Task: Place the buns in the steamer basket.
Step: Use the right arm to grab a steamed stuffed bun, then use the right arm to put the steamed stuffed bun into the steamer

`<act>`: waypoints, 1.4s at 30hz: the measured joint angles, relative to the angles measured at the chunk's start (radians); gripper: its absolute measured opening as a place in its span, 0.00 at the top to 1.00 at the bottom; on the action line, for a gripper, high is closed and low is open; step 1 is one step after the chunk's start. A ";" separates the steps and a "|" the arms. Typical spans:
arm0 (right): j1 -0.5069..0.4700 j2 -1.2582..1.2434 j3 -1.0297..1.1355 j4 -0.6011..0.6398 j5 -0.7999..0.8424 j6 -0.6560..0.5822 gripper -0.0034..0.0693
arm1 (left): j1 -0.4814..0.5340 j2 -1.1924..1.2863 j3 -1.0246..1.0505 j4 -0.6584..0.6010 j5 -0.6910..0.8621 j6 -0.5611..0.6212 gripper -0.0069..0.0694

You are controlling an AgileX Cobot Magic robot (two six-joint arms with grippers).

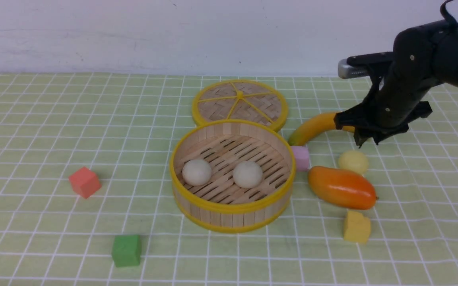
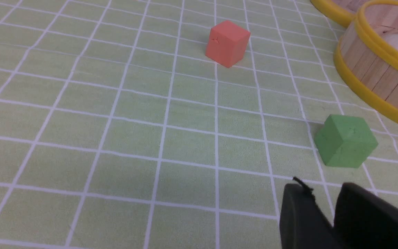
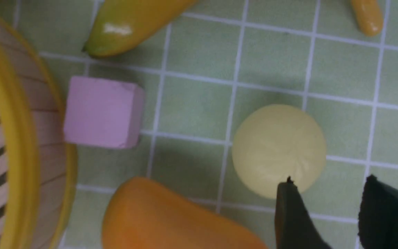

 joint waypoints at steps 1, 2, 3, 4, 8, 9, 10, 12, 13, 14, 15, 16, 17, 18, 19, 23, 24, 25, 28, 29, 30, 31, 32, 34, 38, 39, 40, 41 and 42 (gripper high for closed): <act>-0.004 0.010 -0.002 0.002 -0.004 0.000 0.56 | 0.000 0.000 0.000 0.000 0.000 0.000 0.70; -0.007 0.027 -0.007 0.006 -0.007 0.000 0.56 | 0.000 0.000 0.000 0.000 0.000 0.000 0.70; -0.009 0.043 -0.008 0.007 -0.012 0.000 0.56 | 0.000 0.000 0.000 0.000 0.000 0.000 0.70; -0.010 0.058 -0.009 0.010 -0.022 0.000 0.56 | 0.000 0.000 0.000 0.000 0.000 0.000 0.70; -0.014 0.102 -0.009 0.021 -0.080 0.000 0.56 | 0.000 0.000 0.000 0.000 0.000 0.000 0.69; -0.014 0.104 -0.009 0.021 -0.083 0.000 0.56 | 0.000 0.000 0.000 0.000 0.000 0.000 0.69; -0.015 0.114 -0.009 0.021 -0.099 0.000 0.57 | 0.000 0.000 0.000 0.000 0.000 0.000 0.69; -0.015 0.125 -0.009 0.022 -0.112 0.000 0.61 | 0.000 0.000 0.000 0.000 0.000 0.000 0.69; -0.015 0.126 -0.010 0.022 -0.117 0.000 0.64 | 0.000 0.000 0.000 0.000 0.000 0.000 0.69; -0.015 0.127 -0.010 0.022 -0.118 0.000 0.67 | 0.000 0.000 0.000 0.000 0.000 0.000 0.69; -0.015 0.127 -0.010 0.022 -0.118 0.000 0.70 | 0.000 0.000 0.000 0.000 0.000 0.000 0.68; -0.015 0.127 -0.010 0.022 -0.118 0.000 0.75 | 0.000 0.000 0.000 0.000 0.000 0.000 0.68; -0.015 0.127 -0.011 0.022 -0.117 0.000 0.81 | 0.000 0.000 0.000 0.000 0.000 0.000 0.68; -0.015 0.127 -0.011 0.022 -0.117 0.000 0.82 | 0.000 0.000 0.000 0.000 0.000 0.000 0.68; -0.015 0.127 -0.011 0.022 -0.117 0.000 0.87 | 0.000 0.000 0.000 0.000 0.000 0.000 0.68; -0.015 0.125 -0.033 0.025 -0.080 0.000 0.95 | 0.000 0.000 0.000 0.000 0.000 0.000 0.67; -0.015 0.119 -0.040 0.029 -0.069 0.000 0.95 | 0.000 0.000 0.000 0.000 0.000 0.000 0.67; -0.015 0.113 -0.046 0.032 -0.059 0.000 0.95 | 0.000 0.000 0.000 0.000 0.000 0.000 0.67; -0.014 0.074 -0.070 0.060 -0.041 -0.008 0.95 | 0.000 0.000 0.000 0.000 0.000 0.000 0.67; -0.009 0.054 -0.082 0.089 -0.037 -0.023 0.95 | 0.000 0.000 0.000 0.000 0.000 0.000 0.66; -0.001 0.029 -0.095 0.123 -0.038 -0.048 0.95 | 0.000 0.000 0.000 0.000 0.000 0.000 0.66; 0.010 0.011 -0.106 0.157 -0.040 -0.079 0.95 | 0.000 0.000 0.000 0.000 0.000 0.000 0.66; 0.013 0.011 -0.108 0.165 -0.041 -0.085 0.95 | 0.000 0.000 0.000 0.000 0.000 0.000 0.66; 0.052 -0.017 -0.130 0.265 -0.052 -0.153 0.95 | 0.000 0.000 0.000 0.000 0.000 0.000 0.65; 0.138 -0.007 -0.139 0.463 -0.114 -0.271 0.95 | 0.000 0.000 0.000 0.000 0.000 0.000 0.65; 0.146 -0.005 -0.139 0.476 -0.118 -0.280 0.95 | 0.000 0.000 0.000 0.000 0.000 0.000 0.65; 0.169 0.018 -0.139 0.512 -0.157 -0.310 0.95 | 0.000 0.000 0.000 0.000 0.000 0.000 0.64; 0.185 0.046 -0.139 0.533 -0.189 -0.326 0.95 | 0.000 0.000 0.000 0.000 0.000 0.000 0.64; 0.195 0.068 -0.139 0.546 -0.213 -0.329 0.95 | 0.000 0.000 0.000 0.000 0.000 0.000 0.64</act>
